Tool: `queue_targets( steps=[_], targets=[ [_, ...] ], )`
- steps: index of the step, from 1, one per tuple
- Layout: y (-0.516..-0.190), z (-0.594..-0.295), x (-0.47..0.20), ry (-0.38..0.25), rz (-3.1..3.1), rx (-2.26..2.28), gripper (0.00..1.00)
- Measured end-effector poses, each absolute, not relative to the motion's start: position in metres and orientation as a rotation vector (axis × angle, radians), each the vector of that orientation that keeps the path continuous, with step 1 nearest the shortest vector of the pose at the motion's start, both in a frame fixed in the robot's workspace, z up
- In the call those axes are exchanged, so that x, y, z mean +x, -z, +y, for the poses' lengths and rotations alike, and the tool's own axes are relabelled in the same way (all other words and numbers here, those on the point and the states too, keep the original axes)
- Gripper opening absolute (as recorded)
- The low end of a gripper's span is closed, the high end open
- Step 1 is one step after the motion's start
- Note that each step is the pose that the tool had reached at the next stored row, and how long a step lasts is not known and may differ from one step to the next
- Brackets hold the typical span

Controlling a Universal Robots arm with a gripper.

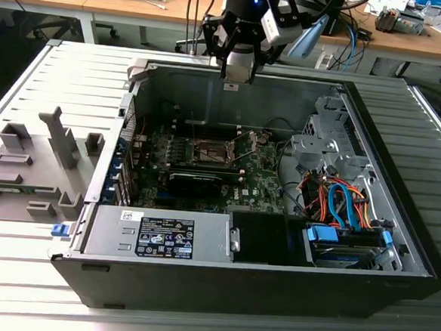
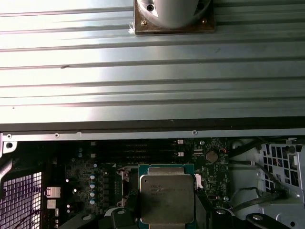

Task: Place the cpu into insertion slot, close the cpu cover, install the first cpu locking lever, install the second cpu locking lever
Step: 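Place the cpu into insertion slot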

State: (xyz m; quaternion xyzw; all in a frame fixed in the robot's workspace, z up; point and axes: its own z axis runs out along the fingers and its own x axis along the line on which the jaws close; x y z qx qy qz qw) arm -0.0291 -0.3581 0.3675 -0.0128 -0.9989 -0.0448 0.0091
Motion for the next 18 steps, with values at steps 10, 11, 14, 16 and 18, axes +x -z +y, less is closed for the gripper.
queue_targets(
  steps=[10,11,14,16,18],
  targets=[
    [-0.3651,-0.3585,-0.0292,0.14,-3.12,-0.04,0.55],
    [-0.3645,-0.3585,-0.0291,0.14,-3.12,-0.04,0.55],
    [-0.3637,-0.3586,-0.0292,0.14,-3.12,-0.04,0.55],
    [-0.3633,-0.3587,-0.0292,0.14,-3.12,-0.04,0.55],
    [-0.3624,-0.3587,-0.0292,0.14,-3.12,-0.04,0.55]
  ],
)
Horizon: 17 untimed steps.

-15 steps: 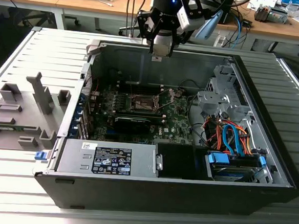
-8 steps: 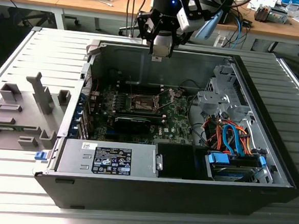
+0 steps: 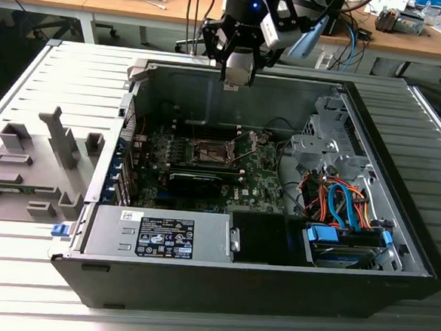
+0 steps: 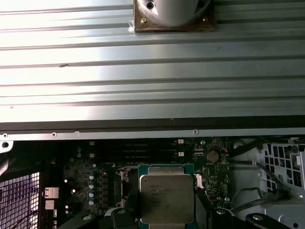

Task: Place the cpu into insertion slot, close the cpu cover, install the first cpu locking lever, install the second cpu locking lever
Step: 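Place the cpu into insertion slot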

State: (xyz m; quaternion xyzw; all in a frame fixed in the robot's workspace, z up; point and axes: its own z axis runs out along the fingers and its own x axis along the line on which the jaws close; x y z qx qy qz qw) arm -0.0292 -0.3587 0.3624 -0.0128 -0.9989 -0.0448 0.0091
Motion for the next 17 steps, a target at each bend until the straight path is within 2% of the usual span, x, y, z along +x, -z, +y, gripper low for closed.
queue_targets(
  steps=[17],
  targets=[
    [-0.3591,-0.359,-0.0295,0.14,-3.12,-0.04,0.55]
  ],
)
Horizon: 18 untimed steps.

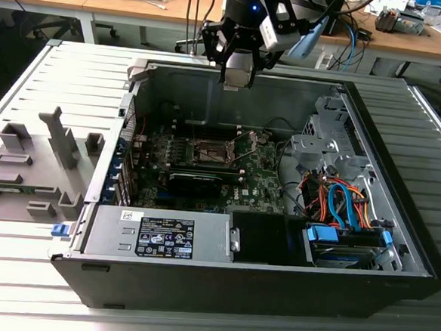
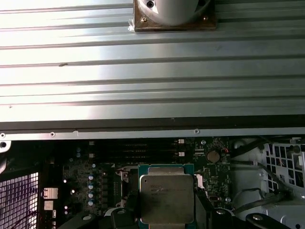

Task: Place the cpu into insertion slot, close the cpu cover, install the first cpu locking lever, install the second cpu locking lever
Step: 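Place the cpu into insertion slot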

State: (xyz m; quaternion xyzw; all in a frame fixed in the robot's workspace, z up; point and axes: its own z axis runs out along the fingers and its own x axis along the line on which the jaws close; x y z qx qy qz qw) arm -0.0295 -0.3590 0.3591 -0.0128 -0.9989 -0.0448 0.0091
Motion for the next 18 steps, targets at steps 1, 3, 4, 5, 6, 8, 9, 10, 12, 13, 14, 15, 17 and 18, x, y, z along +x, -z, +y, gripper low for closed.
queue_targets(
  steps=[1,3,4,5,6,8,9,10,12,13,14,15,17,18],
  targets=[
    [-0.359,-0.359,-0.0295,0.14,-3.12,-0.04,0.55],
    [-0.3586,-0.359,-0.0296,0.14,-3.12,-0.04,0.55],
    [-0.3585,-0.359,-0.0296,0.14,-3.12,-0.04,0.55],
    [-0.3583,-0.3591,-0.0296,0.14,-3.12,-0.04,0.55],
    [-0.3581,-0.3591,-0.0296,0.14,-3.12,-0.04,0.55],
    [-0.3578,-0.3591,-0.0296,0.14,-3.12,-0.04,0.55],
    [-0.3571,-0.3592,-0.0297,0.14,-3.12,-0.04,0.55],
    [-0.3563,-0.3593,-0.0298,0.14,-3.12,-0.04,0.55],
    [-0.356,-0.3593,-0.0298,0.14,-3.12,-0.04,0.55],
    [-0.3557,-0.3593,-0.0298,0.14,-3.12,-0.04,0.55],
    [-0.3556,-0.3593,-0.0298,0.14,-3.12,-0.04,0.55],
    [-0.3555,-0.3593,-0.0298,0.14,-3.12,-0.04,0.55],
    [-0.3552,-0.3593,-0.0298,0.14,-3.12,-0.04,0.55],
    [-0.355,-0.3593,-0.0298,0.14,-3.12,-0.04,0.55]
  ],
)
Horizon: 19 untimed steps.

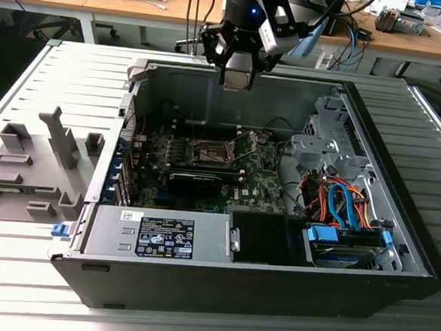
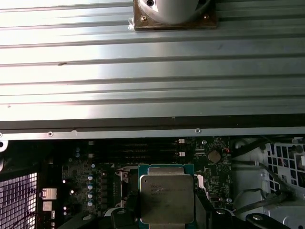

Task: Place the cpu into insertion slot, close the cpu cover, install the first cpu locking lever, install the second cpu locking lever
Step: 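Place the cpu into insertion slot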

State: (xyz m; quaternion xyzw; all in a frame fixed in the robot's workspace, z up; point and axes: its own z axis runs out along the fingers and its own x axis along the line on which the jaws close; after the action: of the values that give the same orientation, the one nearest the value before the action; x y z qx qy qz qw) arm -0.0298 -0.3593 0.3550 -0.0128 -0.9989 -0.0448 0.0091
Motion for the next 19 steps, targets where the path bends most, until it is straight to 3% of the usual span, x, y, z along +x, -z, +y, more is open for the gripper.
queue_targets(
  steps=[19],
  targets=[
    [-0.351,-0.3596,-0.0298,0.14,-3.12,-0.04,0.55]
  ],
)
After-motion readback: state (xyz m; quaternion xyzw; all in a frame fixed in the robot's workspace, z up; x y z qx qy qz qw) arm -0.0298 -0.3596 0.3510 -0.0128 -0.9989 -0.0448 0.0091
